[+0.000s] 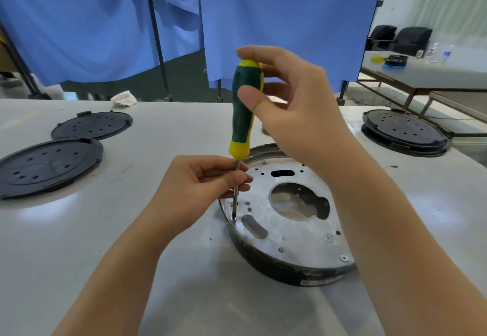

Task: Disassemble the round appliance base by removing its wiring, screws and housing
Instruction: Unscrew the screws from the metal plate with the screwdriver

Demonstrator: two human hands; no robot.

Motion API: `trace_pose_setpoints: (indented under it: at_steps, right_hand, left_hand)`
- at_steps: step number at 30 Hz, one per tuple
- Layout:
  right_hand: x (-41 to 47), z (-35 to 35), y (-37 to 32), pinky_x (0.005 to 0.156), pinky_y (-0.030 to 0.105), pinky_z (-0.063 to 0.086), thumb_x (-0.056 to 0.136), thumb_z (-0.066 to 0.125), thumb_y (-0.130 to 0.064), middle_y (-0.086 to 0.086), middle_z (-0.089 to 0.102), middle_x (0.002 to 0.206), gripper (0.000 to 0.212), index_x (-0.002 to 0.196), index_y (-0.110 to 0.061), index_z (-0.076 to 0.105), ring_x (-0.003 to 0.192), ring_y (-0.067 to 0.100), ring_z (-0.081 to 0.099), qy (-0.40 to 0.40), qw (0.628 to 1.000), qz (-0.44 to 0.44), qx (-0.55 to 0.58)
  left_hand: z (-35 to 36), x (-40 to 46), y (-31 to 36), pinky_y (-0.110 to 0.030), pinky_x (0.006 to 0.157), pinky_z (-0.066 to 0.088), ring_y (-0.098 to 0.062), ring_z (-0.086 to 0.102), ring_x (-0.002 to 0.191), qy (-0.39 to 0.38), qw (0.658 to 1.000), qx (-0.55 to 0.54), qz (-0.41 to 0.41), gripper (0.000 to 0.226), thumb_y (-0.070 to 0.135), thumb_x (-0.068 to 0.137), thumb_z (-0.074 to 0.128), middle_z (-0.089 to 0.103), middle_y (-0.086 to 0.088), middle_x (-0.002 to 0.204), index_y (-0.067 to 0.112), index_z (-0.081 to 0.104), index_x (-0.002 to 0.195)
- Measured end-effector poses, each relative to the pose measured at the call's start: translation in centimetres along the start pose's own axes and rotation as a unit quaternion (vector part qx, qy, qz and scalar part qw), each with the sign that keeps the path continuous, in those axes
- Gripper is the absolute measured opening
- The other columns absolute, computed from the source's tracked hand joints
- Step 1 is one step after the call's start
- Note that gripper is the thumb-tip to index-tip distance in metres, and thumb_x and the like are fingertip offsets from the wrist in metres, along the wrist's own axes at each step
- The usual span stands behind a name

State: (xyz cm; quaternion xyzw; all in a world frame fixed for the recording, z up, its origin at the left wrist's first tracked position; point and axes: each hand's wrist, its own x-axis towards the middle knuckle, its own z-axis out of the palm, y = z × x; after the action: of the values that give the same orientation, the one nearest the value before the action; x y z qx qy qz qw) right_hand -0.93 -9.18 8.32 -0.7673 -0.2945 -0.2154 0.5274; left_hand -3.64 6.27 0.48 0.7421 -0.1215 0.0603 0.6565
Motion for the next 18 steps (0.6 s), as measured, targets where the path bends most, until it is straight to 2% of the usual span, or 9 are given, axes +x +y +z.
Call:
trace_pose_setpoints:
  at_steps: [2, 4, 5, 7, 10, 14, 18]
  right_hand:
    - [0.0, -0.1, 0.2, 0.076, 0.016, 0.052, 0.095, 0.053, -0.004, -0.001, 0.062, 0.114, 0.036, 0.128, -0.019, 0.053, 0.105, 0.012, 0.062, -0.044, 0.998, 0.000, 0.050]
    - [0.0, -0.1, 0.5, 0.091, 0.025, 0.052, 0.097, 0.045, 0.001, 0.007, 0.061, 0.120, 0.037, 0.128, -0.018, 0.051, 0.109, 0.017, 0.061, -0.069, 0.993, 0.004, 0.092]
    - [0.0, 0.0, 0.5, 0.091, 0.026, 0.052, 0.097, 0.045, -0.002, 0.006, 0.060, 0.120, 0.036, 0.128, -0.019, 0.051, 0.109, 0.017, 0.060, -0.070, 0.993, 0.009, 0.097]
    - [-0.1, 0.4, 0.4, 0.079, 0.017, 0.052, 0.097, 0.054, -0.018, 0.000, 0.057, 0.118, 0.034, 0.130, -0.024, 0.051, 0.106, 0.013, 0.058, -0.047, 0.997, 0.014, 0.063]
    - [-0.4, 1.2, 0.4, 0.076, 0.015, 0.052, 0.084, 0.069, -0.039, -0.003, 0.050, 0.113, 0.051, 0.130, -0.027, 0.050, 0.099, 0.007, 0.056, 0.006, 1.000, -0.012, -0.021]
    - [-0.3, 1.1, 0.3, 0.077, 0.014, 0.050, 0.082, 0.072, -0.037, -0.007, 0.048, 0.103, 0.056, 0.133, -0.027, 0.052, 0.089, 0.005, 0.054, 0.026, 0.997, -0.037, -0.063]
    - [-0.2, 0.5, 0.0, 0.086, 0.022, 0.050, 0.084, 0.071, -0.033, -0.006, 0.050, 0.103, 0.057, 0.137, -0.031, 0.050, 0.089, 0.005, 0.055, 0.013, 0.997, -0.023, -0.071]
  left_hand:
    - [0.0, 0.0, 0.0, -0.017, 0.061, 0.055, -0.019, 0.074, 0.074, 0.016, 1.000, -0.010, 0.004, 0.013, 0.010, 0.073, 0.073, 0.076, -0.003, 0.078, 0.021, 0.077, 0.081]
    - [0.2, 0.0, -0.1, -0.018, 0.060, 0.055, -0.020, 0.074, 0.072, 0.035, 0.999, -0.015, 0.009, 0.010, 0.017, 0.067, 0.076, 0.076, -0.004, 0.075, 0.023, 0.079, 0.075]
    - [0.3, 0.0, -0.1, -0.018, 0.059, 0.055, -0.020, 0.074, 0.070, 0.043, 0.999, -0.016, 0.012, 0.011, 0.020, 0.063, 0.077, 0.076, -0.004, 0.074, 0.024, 0.078, 0.074]
    - [0.5, 0.1, -0.2, -0.018, 0.058, 0.055, -0.020, 0.074, 0.068, 0.057, 0.998, -0.016, 0.016, 0.014, 0.024, 0.058, 0.078, 0.075, -0.004, 0.071, 0.023, 0.078, 0.072]
    - [0.7, 0.2, -0.2, -0.018, 0.058, 0.055, -0.019, 0.073, 0.064, 0.072, 0.997, 0.009, 0.030, 0.023, 0.029, 0.053, 0.082, 0.074, -0.004, 0.068, 0.018, 0.076, 0.072]
    - [0.8, 0.2, -0.3, -0.018, 0.060, 0.055, -0.018, 0.071, 0.061, 0.083, 0.996, 0.027, 0.035, 0.032, 0.037, 0.048, 0.083, 0.073, -0.003, 0.066, 0.017, 0.074, 0.072]
    - [0.4, 0.0, -0.2, -0.018, 0.070, 0.056, -0.015, 0.073, 0.074, 0.029, 0.999, 0.036, 0.020, 0.020, 0.032, 0.064, 0.074, 0.076, 0.003, 0.077, 0.025, 0.075, 0.082]
